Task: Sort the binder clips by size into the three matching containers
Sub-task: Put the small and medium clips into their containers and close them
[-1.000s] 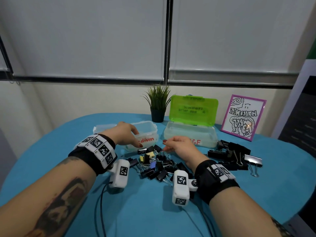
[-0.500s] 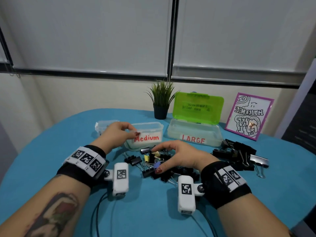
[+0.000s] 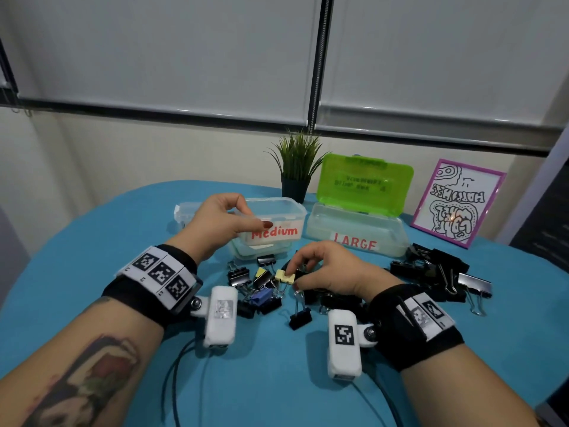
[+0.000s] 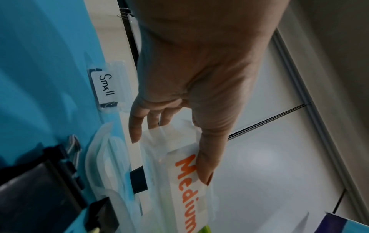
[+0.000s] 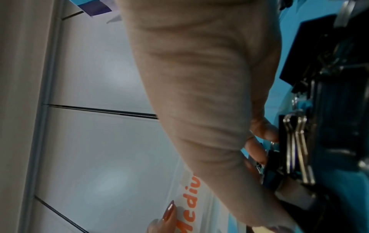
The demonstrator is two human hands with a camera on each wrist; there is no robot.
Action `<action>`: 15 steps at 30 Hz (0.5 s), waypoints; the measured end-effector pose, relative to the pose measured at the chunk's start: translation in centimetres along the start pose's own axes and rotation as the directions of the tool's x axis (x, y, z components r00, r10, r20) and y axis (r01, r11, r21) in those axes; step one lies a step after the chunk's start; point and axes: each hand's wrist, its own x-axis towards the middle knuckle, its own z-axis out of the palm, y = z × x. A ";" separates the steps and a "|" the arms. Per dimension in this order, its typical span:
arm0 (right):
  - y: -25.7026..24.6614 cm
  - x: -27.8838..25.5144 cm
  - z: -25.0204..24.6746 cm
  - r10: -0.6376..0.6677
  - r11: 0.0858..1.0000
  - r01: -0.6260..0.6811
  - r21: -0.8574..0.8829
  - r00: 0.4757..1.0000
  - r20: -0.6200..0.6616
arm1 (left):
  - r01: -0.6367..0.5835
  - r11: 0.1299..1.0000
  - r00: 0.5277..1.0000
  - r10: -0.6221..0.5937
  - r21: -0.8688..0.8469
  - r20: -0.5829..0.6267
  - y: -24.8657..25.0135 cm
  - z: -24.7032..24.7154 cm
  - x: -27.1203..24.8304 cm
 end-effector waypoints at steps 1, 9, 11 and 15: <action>-0.1 -0.1 -0.1 0.007 1.000 -0.007 0.007 1.000 -0.021 | 0.006 1.000 1.000 -0.006 0.002 -0.018 0.0 -0.1 0.1; -0.1 -0.1 -0.2 0.056 0.976 -0.045 -0.211 0.997 0.047 | -0.017 0.999 0.992 0.021 0.034 -0.125 -0.1 -1.0 0.5; -0.1 0.1 0.1 0.048 0.971 -0.031 -0.238 0.997 0.066 | -0.024 0.999 0.989 0.030 0.045 -0.143 -0.2 -1.1 0.6; -0.2 0.5 0.4 0.002 0.971 0.003 -0.238 1.000 0.022 | -0.019 0.997 0.987 0.031 0.077 -0.157 -0.4 -1.2 0.7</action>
